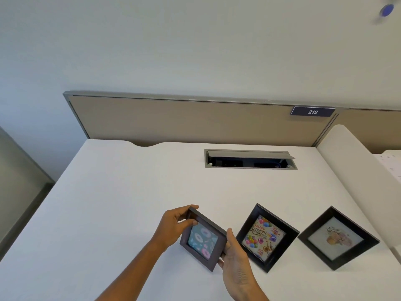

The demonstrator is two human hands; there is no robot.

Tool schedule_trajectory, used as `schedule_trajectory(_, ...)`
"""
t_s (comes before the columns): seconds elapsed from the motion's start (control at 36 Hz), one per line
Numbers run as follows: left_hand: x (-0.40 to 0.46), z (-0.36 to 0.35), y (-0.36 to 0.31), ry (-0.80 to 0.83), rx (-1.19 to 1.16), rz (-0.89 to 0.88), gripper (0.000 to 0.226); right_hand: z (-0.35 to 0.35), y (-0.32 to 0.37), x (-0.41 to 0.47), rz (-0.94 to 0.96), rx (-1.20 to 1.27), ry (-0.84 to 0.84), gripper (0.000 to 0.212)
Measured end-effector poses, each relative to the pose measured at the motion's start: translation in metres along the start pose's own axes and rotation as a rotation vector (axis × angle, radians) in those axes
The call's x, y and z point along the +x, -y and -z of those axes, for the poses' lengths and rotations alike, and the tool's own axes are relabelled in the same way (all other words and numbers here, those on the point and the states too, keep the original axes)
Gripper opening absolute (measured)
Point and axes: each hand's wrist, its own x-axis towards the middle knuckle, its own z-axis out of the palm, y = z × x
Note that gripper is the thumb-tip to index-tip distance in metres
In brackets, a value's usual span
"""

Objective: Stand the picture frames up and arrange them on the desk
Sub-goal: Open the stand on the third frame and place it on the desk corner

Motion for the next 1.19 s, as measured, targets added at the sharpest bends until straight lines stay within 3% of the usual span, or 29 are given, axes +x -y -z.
schedule_trajectory(0.83,0.0,-0.006,0.006,-0.023,0.069,0.009,0.037,0.009,-0.007,0.014,-0.056,-0.013,0.017,0.082)
schedule_trajectory(1.19,-0.009,-0.009,0.009,-0.043,0.087,0.063,0.023,0.01,-0.006,0.016,-0.05,-0.086,0.031,0.084)
